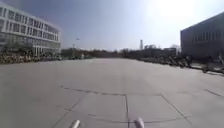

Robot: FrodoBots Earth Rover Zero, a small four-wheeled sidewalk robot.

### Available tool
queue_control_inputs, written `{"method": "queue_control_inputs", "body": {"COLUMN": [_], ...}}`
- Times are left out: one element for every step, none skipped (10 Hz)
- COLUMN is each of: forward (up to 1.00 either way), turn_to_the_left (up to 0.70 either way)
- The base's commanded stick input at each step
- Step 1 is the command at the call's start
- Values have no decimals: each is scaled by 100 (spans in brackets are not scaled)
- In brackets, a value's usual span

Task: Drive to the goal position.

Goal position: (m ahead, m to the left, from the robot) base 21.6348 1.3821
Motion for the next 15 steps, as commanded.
{"method": "queue_control_inputs", "body": {"forward": [70, 70, 70, 70, 70, 70, 70, 70, 70, 70, 70, 70, 70, 70, 70], "turn_to_the_left": [0, 0, 0, 0, 0, 0, 0, 0, 0, 0, 0, 0, -13, -23, -31]}}
